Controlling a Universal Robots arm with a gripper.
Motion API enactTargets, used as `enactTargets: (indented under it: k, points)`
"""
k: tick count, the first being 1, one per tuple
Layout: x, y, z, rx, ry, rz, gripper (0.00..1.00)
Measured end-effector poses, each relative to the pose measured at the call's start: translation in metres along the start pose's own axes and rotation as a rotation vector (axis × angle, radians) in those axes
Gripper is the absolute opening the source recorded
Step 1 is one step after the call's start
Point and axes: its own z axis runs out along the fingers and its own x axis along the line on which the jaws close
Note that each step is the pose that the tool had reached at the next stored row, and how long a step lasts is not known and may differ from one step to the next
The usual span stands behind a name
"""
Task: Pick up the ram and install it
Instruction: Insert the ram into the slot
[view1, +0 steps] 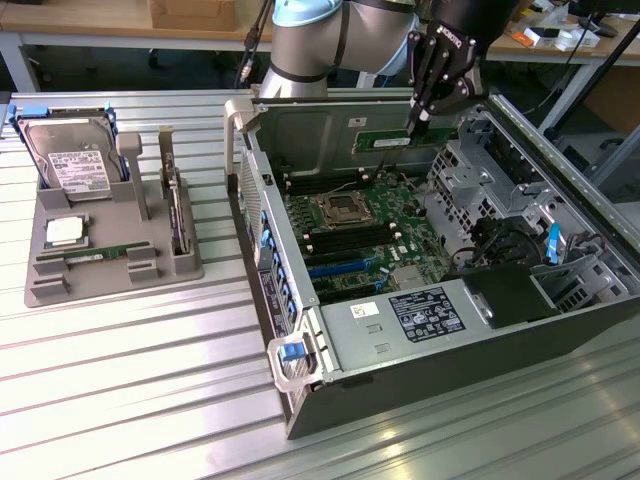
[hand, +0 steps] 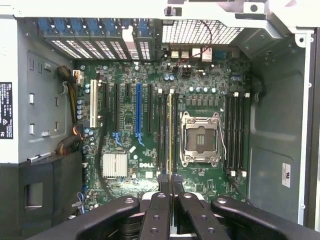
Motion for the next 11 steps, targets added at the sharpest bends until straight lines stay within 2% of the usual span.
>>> enactTargets:
  k: [11]
  points:
    - [0.0005, -0.0003, 0.0064, 0.0, 0.0, 0.0, 0.12]
